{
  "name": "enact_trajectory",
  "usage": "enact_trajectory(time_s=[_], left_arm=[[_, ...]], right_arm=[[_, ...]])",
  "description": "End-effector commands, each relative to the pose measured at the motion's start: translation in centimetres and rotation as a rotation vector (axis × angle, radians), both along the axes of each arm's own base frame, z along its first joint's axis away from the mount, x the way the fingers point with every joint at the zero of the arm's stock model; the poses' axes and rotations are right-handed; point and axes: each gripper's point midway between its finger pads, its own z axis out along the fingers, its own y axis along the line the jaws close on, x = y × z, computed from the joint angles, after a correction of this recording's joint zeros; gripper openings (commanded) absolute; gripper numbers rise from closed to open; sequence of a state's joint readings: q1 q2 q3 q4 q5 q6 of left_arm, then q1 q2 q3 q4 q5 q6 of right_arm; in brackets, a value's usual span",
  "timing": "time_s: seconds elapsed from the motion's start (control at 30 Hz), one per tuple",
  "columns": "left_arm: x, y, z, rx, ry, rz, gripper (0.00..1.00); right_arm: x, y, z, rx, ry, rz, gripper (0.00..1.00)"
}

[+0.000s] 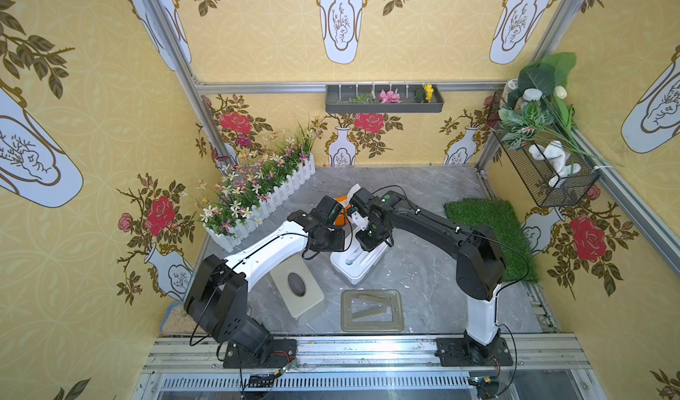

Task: Put the tissue paper into the tissue box
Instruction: Adjust the tissue box at the center of the board.

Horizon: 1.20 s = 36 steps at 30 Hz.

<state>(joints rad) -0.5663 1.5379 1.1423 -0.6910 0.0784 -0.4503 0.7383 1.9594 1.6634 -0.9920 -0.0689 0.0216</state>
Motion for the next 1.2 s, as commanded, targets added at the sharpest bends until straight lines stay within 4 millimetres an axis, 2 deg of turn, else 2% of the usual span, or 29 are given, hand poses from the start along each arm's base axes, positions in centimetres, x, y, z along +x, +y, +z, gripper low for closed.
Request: enact_trajectory(time_s=[0.0, 0.23, 0.6, 0.83, 0.9, 1.07, 1.17], left_arm=[[-0.5, 0.3, -0.2, 0.001, 0.003, 0.004, 0.6], [-0.6, 0.6, 0.2, 0.005, -0.015, 0.008, 0.6], [-0.5, 0.5, 0.5, 0.007, -0.014, 0.003, 0.6], [-0.4, 0.4, 0.7, 0.003, -0.015, 0.003, 0.59], [-0.4, 0.2, 0.6, 0.0, -0.01, 0.0, 0.6], [-0.6, 0.0, 0.1, 0.005, 0.005, -0.006, 0.59], [-0.7, -0.1, 0.2, 0.007, 0.001, -0.005, 0.59]], right_arm=[[0.4, 0.8, -0.3, 0.045, 0.001, 0.039, 0.47], [0.9, 1.1, -1.3, 0.069, 0.0, 0.061, 0.47], [1.4, 1.6, -1.5, 0.092, -0.025, 0.091, 0.47], [1.5, 0.9, -2.3, 0.077, -0.001, 0.073, 0.46], [1.4, 1.0, -2.6, 0.083, 0.007, 0.076, 0.41], [1.1, 1.2, -3.3, 0.103, 0.03, 0.079, 0.17], [1.2, 1.2, -3.0, 0.12, 0.022, 0.066, 0.06]])
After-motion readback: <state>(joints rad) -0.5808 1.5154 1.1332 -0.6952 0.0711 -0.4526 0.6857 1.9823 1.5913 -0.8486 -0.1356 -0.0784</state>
